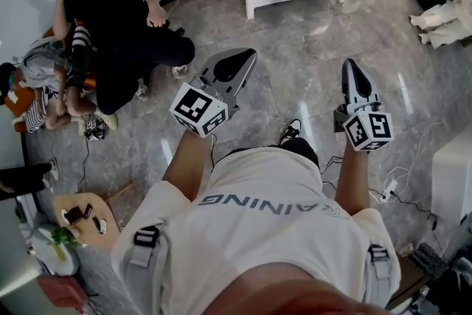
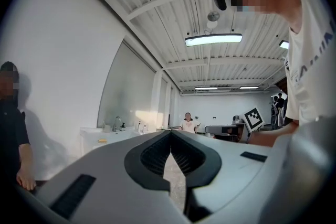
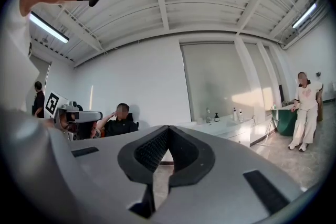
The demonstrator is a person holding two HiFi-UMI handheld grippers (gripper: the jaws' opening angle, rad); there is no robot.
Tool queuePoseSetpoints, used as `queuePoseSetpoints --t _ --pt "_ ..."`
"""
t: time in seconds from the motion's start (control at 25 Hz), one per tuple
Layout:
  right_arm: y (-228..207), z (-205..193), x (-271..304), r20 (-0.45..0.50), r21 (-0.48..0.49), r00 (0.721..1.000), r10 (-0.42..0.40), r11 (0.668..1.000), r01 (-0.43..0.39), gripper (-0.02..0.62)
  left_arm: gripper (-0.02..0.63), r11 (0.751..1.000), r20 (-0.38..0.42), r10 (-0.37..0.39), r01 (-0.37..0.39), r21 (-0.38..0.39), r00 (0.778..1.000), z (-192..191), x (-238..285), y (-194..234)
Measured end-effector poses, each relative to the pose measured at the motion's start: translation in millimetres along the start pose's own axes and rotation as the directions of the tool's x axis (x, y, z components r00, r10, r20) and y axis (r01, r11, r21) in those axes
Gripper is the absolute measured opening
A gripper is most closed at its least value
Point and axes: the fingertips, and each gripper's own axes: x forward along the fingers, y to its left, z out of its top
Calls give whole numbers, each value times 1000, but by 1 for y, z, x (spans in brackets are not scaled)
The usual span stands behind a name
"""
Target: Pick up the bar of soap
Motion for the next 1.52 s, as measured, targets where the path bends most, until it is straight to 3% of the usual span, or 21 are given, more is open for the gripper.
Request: queuePoseSetpoints --t 0.32,0.6,1.12,1.52 --pt "-114 21 48 -17 18 998 62 998 -62 9 9 995 -4 103 -103 -10 995 12 107 15" --pt "-186 16 79 -30 53 993 117 992 -116 9 9 984 -38 179 -179 7 983 6 177 23" --pt "-268 11 144 -49 53 997 66 997 -64 8 9 988 -31 152 -153 -2 988 -5 281 94" --pt "-300 27 275 -98 33 994 56 998 -53 8 9 993 -36 108 -110 -37 993 -5 359 198"
